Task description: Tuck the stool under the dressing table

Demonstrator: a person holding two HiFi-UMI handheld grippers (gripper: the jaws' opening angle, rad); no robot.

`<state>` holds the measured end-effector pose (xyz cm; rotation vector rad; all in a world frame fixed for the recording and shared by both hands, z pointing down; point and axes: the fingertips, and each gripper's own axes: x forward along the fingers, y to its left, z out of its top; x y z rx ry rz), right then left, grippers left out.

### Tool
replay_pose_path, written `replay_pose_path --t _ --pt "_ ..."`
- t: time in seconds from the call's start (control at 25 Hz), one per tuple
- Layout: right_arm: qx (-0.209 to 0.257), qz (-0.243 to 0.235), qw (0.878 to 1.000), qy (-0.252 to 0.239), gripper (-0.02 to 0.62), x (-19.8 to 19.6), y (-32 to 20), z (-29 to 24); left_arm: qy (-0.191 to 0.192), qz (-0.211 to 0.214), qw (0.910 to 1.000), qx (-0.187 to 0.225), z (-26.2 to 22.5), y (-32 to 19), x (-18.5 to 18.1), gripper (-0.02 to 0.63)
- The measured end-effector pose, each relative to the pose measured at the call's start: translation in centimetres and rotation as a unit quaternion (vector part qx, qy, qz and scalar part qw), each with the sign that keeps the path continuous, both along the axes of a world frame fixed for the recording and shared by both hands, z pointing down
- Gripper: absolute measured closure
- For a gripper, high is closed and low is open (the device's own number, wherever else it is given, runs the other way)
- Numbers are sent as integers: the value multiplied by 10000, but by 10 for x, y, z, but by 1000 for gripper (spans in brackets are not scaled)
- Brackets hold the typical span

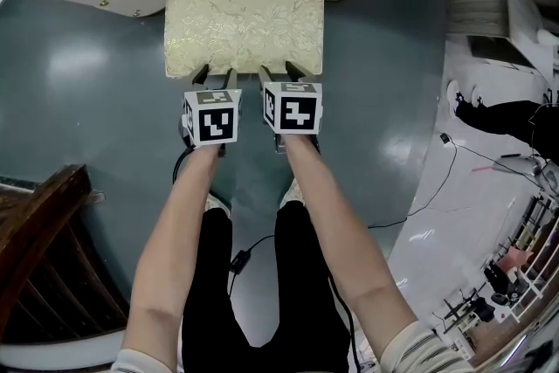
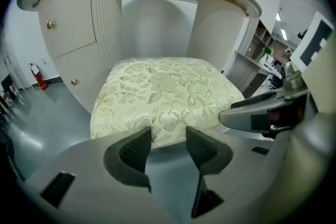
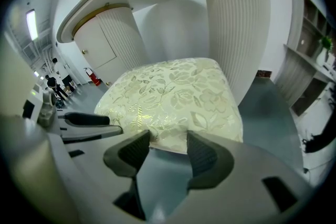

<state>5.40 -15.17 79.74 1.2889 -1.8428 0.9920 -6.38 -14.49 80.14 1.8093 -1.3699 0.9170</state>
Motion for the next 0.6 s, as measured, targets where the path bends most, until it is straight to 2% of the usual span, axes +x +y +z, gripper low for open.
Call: replay_pose_path --t 0.16,0.4,0.6 --pt "-12 14 10000 13 362 -3 -2 -7 -57 66 9999 145 -7 -4 -3 410" --pt "65 -13 10000 53 362 3 -7 -5 2 35 9999 118 -3 -6 3 410" --pt "-20 -69 10000 -19 362 5 -36 -4 53 30 10000 74 -5 -34 6 410"
